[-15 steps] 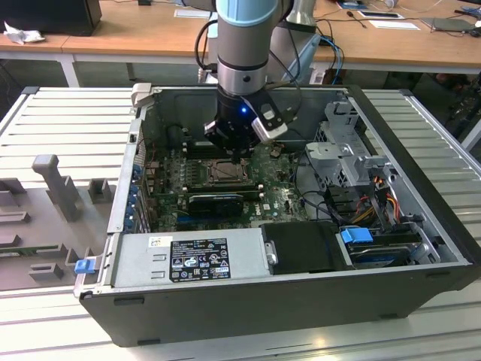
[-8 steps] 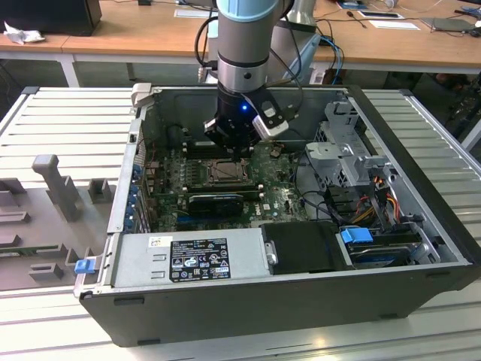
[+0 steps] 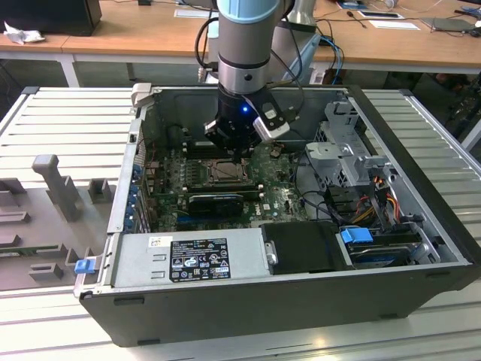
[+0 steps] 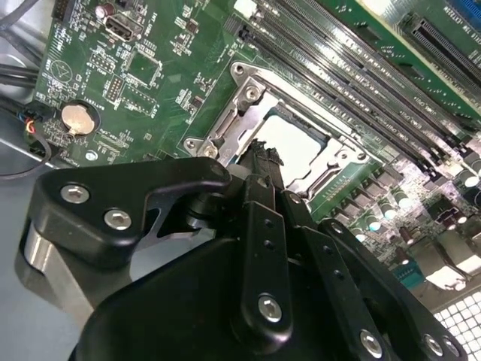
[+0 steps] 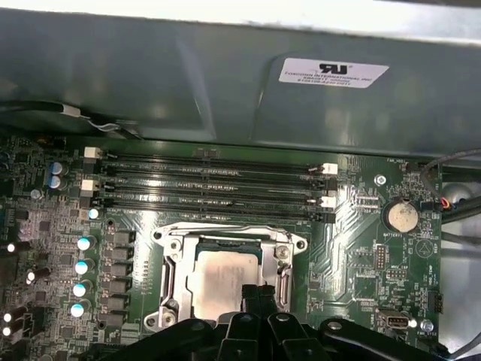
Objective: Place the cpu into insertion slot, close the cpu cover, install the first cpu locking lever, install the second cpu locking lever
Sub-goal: 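Install the second cpu locking lever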
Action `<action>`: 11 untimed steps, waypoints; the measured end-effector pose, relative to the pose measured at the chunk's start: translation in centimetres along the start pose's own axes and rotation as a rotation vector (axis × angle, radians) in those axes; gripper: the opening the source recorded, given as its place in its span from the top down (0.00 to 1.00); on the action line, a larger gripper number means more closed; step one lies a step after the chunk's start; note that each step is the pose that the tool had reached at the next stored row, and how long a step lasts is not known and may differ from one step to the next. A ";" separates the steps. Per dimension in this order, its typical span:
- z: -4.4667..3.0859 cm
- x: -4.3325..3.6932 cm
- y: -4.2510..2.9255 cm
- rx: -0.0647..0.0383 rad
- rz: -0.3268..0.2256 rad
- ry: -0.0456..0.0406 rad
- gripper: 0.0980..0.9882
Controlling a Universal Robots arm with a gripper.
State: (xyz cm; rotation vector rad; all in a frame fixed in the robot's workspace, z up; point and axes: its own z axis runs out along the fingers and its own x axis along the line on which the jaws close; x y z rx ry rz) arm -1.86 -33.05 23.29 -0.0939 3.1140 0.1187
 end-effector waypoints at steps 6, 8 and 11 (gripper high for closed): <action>-0.03 0.01 -0.51 0.000 0.000 0.0000 0.99; -0.03 0.01 -0.62 0.000 0.000 0.0000 0.99; -0.04 0.01 -0.76 0.000 0.000 0.0000 0.99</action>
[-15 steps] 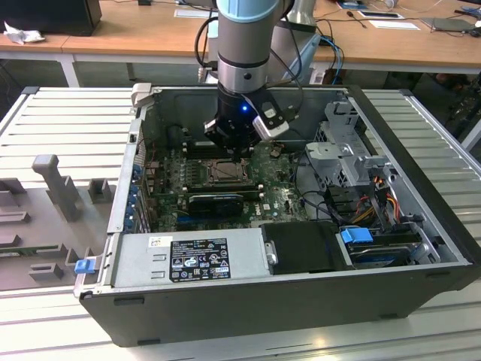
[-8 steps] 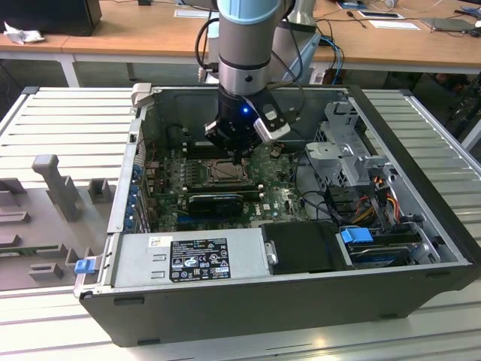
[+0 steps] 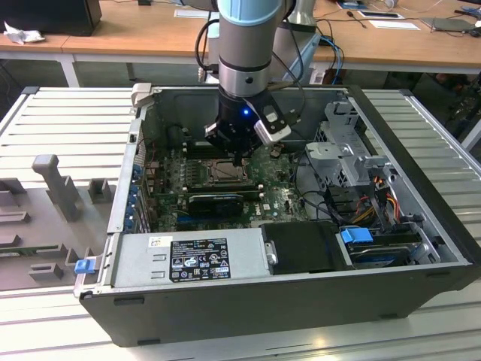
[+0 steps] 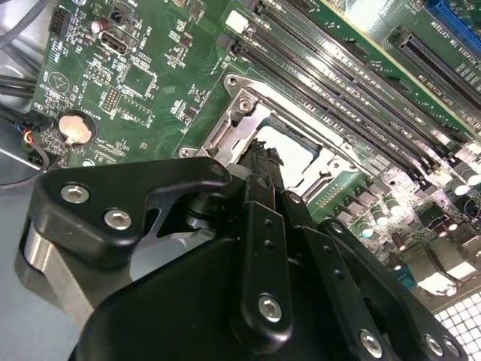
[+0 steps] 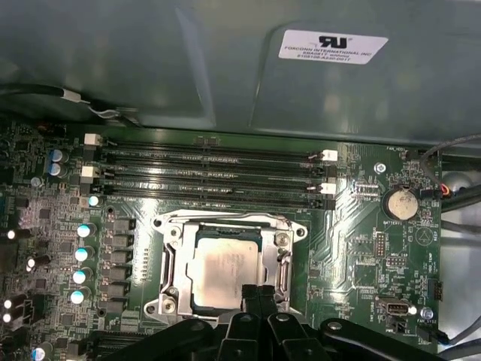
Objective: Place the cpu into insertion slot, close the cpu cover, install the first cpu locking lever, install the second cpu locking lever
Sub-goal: 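Install the second cpu locking lever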
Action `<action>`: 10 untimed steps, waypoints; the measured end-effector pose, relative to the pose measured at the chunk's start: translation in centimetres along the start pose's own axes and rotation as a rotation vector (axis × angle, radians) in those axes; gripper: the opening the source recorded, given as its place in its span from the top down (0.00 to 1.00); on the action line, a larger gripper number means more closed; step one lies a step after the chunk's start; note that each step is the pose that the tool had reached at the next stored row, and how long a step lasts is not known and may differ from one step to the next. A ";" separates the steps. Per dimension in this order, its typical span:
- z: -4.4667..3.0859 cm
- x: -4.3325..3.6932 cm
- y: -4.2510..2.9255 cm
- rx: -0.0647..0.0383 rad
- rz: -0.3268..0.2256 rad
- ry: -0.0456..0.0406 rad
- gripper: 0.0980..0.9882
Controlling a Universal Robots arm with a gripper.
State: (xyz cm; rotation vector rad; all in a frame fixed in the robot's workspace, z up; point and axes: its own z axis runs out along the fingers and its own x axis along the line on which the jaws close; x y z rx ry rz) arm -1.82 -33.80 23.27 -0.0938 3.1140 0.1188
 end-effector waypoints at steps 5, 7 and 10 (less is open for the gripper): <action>-0.01 0.00 -0.26 0.000 0.000 0.0000 0.99; -0.02 0.00 -0.37 0.000 0.000 0.0000 0.99; -0.03 0.01 -0.47 0.000 0.000 0.0000 0.99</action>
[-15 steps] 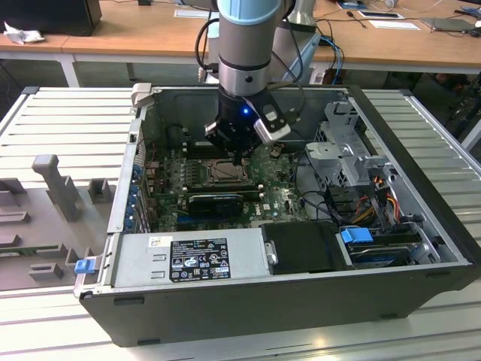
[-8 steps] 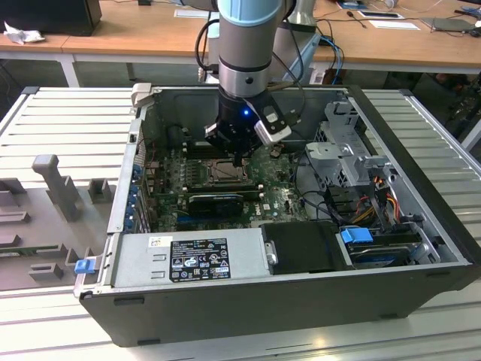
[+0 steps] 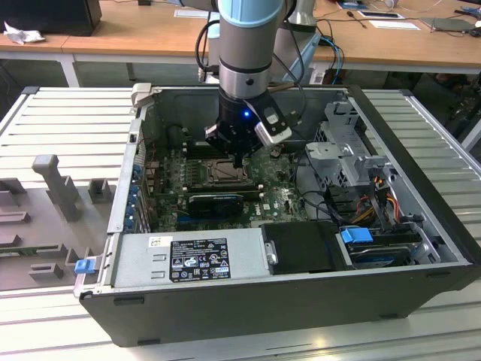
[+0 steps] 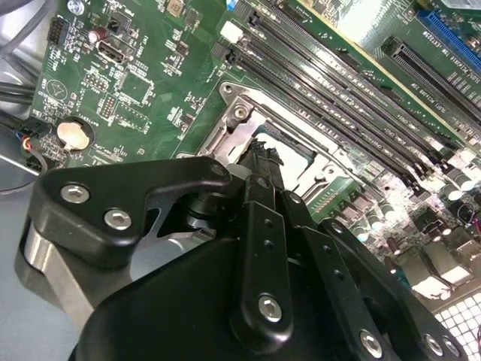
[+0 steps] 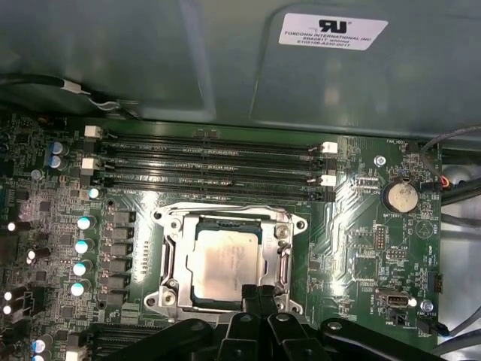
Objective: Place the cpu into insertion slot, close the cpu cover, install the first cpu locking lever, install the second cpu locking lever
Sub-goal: 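Install the second cpu locking lever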
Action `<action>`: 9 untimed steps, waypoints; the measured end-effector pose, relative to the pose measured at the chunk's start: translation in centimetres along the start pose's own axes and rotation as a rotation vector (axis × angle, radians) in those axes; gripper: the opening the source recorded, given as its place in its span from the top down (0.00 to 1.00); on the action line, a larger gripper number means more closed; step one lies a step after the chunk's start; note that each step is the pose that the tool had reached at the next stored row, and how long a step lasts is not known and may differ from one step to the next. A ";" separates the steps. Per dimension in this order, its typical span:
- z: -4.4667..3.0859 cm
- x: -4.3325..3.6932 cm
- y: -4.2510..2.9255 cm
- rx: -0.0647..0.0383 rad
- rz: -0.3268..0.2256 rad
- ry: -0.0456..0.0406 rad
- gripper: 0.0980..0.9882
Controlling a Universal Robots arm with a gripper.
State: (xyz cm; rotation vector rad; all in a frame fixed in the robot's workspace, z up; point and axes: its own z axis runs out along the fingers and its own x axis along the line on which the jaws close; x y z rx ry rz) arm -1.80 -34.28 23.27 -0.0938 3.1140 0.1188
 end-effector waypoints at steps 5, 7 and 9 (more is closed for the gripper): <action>-0.32 -0.01 -0.02 0.000 0.000 0.0000 0.99; -0.43 -0.01 -0.02 0.000 0.000 0.0000 0.99; -0.54 -0.01 -0.02 0.000 0.000 0.0000 0.99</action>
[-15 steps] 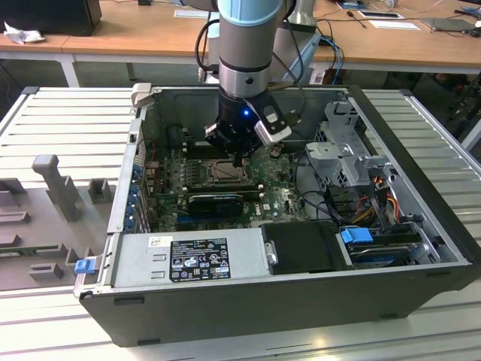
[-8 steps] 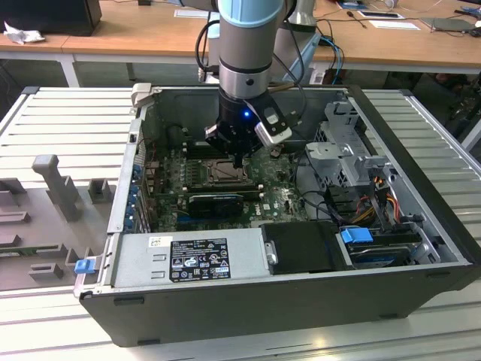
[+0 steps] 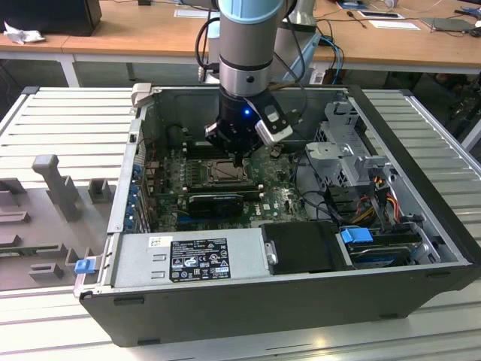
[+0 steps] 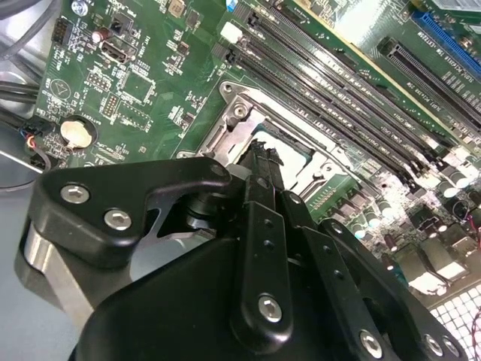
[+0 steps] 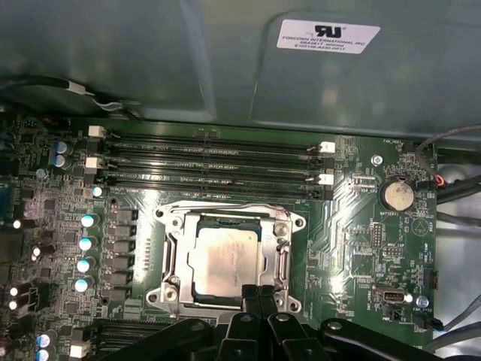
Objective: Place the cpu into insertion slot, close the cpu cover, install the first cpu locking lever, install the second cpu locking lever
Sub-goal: 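Install the second cpu locking lever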
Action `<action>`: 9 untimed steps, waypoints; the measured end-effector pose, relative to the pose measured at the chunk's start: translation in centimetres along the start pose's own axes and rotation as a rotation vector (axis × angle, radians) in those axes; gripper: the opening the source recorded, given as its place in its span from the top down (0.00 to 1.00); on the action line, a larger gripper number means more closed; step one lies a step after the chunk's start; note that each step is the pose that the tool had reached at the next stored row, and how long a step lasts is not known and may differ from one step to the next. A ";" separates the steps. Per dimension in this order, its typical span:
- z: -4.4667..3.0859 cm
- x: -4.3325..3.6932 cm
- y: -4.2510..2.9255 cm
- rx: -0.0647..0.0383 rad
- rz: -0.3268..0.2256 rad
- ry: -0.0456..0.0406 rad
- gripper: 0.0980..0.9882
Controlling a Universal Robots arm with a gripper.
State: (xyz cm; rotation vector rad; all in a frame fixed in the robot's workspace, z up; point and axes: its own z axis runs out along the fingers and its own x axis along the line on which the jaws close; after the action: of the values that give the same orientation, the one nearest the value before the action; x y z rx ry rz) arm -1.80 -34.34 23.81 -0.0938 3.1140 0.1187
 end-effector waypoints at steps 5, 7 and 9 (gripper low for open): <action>-0.16 0.01 -0.31 0.000 0.000 0.0000 0.99; -0.17 0.02 -0.44 0.000 0.000 0.0000 0.99; -0.19 0.03 -0.63 0.000 0.000 0.0000 0.99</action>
State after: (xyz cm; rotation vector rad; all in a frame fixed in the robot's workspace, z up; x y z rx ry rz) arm -1.80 -34.99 23.95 -0.0939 3.1140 0.1188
